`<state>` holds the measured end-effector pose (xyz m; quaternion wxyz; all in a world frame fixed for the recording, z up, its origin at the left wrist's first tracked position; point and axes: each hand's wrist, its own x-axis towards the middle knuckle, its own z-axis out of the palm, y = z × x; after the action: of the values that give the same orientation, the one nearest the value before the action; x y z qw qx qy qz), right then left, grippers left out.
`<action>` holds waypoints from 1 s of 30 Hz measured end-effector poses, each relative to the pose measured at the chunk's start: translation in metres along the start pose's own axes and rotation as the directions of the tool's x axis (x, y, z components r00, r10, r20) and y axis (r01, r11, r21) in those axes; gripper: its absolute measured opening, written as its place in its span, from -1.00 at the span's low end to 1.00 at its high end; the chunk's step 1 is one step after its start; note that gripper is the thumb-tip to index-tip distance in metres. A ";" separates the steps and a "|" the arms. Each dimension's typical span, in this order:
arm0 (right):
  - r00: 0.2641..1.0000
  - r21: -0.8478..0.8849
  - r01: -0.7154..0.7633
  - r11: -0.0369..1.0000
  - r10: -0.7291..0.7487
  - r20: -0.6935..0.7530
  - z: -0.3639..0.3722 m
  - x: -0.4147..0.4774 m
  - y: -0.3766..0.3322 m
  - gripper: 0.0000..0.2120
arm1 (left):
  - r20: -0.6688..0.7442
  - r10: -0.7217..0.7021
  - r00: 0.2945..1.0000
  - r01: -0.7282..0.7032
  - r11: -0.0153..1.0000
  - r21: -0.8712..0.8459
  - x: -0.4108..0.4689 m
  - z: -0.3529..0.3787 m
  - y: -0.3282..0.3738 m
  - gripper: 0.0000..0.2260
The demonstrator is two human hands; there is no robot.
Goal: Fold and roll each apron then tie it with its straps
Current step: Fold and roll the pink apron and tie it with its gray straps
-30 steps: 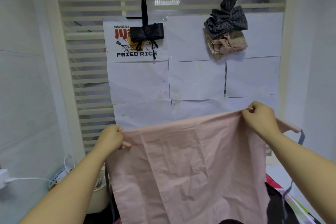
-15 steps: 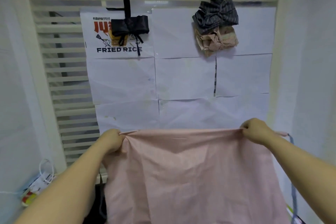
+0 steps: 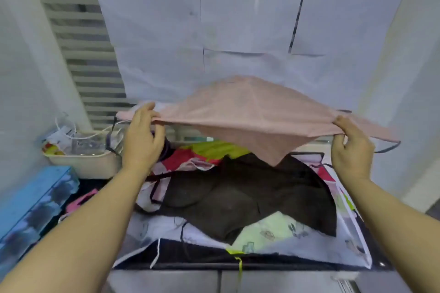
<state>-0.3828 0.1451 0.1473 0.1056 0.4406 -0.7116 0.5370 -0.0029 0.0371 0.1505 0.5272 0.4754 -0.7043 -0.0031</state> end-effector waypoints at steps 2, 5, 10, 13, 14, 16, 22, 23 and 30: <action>0.982 -0.130 -0.004 0.991 0.029 0.186 0.000 -0.041 0.037 -0.62 | 0.164 -0.092 0.982 0.077 0.992 0.097 -0.058 0.004 -0.021 -0.81; 0.805 -0.336 0.062 0.940 0.152 0.573 0.003 -0.083 0.075 -0.74 | 0.413 -0.315 0.855 0.216 0.938 0.269 -0.122 0.013 -0.049 -0.83; 0.273 -0.505 0.177 0.845 0.451 0.850 0.013 -0.119 0.107 -0.75 | 0.721 -0.537 0.438 0.219 0.842 0.493 -0.172 0.016 -0.071 -0.77; 0.173 -0.517 0.140 0.844 0.494 0.852 0.013 -0.131 0.116 -0.76 | 0.739 -0.575 0.350 0.211 0.817 0.536 -0.183 0.015 -0.069 -0.67; 0.136 -0.533 0.095 0.841 0.520 0.844 0.013 -0.133 0.121 -0.76 | 0.744 -0.593 0.309 0.201 0.805 0.558 -0.184 0.016 -0.069 -0.63; 0.024 -0.593 -0.025 0.805 0.594 0.804 0.012 -0.134 0.125 -0.80 | 0.751 -0.626 0.209 0.155 0.779 0.607 -0.181 0.017 -0.069 -0.58; -0.035 -0.640 -0.101 0.762 0.640 0.767 0.022 -0.117 0.116 -0.91 | 0.732 -0.673 0.108 0.048 0.739 0.672 -0.160 0.036 -0.061 -0.61; 0.013 -0.619 -0.083 0.781 0.622 0.783 0.027 -0.112 0.115 -0.86 | 0.731 -0.664 0.155 0.062 0.745 0.664 -0.157 0.042 -0.061 -0.64; 0.144 -0.550 -0.064 0.833 0.553 0.821 0.075 -0.098 0.099 -0.71 | 0.710 -0.634 0.306 0.279 0.773 0.570 -0.148 0.090 -0.075 -0.56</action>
<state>-0.3740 0.1341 -0.0101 -0.3899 0.4832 -0.7839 0.0012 -0.0214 0.0513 -0.0370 -0.0283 0.6685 -0.6897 -0.2769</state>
